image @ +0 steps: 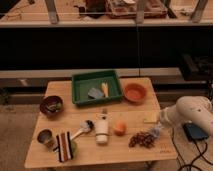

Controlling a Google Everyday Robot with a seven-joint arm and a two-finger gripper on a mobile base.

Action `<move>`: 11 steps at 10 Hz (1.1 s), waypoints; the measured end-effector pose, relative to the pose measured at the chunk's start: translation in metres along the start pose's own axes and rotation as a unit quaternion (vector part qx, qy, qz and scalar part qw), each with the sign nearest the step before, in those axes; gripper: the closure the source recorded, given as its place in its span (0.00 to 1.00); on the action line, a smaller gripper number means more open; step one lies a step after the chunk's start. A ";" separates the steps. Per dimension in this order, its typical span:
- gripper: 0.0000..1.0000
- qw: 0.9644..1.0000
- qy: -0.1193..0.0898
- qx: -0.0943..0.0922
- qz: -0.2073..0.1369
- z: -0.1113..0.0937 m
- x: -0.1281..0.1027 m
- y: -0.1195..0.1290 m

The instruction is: Place apple in red bowl

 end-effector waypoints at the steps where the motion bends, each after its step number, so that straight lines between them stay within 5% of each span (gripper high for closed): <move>1: 0.26 1.000 0.004 0.004 -0.007 -0.002 0.004 -0.012; 3: 0.26 0.999 0.000 0.032 -0.017 0.003 0.008 -0.039; 7: 0.26 0.996 -0.008 0.091 0.009 0.027 0.004 -0.047; 11: 0.26 0.995 0.009 0.095 -0.022 0.037 -0.004 -0.076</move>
